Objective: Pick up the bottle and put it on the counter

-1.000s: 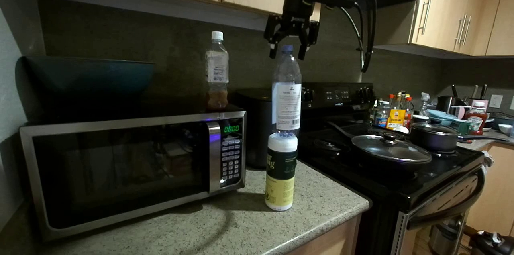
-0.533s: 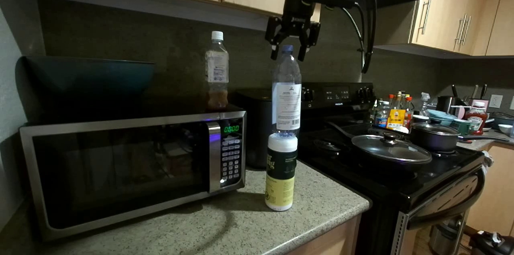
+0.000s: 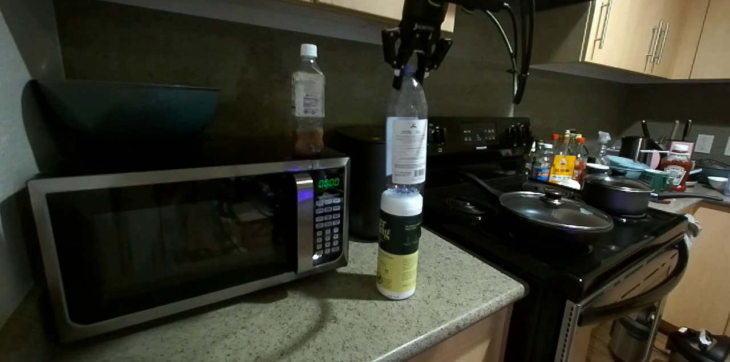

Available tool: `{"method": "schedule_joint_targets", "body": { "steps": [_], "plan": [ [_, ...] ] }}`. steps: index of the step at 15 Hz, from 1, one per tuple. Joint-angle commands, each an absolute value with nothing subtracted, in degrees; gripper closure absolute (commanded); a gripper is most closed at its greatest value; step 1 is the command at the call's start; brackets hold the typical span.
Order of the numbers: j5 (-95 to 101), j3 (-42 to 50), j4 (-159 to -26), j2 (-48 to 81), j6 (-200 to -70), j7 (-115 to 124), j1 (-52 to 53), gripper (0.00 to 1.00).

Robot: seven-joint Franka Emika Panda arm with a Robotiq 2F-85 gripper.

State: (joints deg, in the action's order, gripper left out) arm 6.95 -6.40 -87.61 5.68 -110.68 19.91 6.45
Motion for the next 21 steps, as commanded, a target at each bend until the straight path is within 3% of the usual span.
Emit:
{"method": "schedule_joint_targets", "body": {
  "steps": [1,13,21],
  "plan": [
    [6.05,-5.84,-87.48,5.03,-108.92,20.48,6.71,0.83],
    [6.14,-2.41,-101.13,-5.57,-112.17,22.99,3.74,0.87],
    [6.82,-1.61,-113.59,-8.07,-128.25,24.31,1.33,0.87]
  ]
}}
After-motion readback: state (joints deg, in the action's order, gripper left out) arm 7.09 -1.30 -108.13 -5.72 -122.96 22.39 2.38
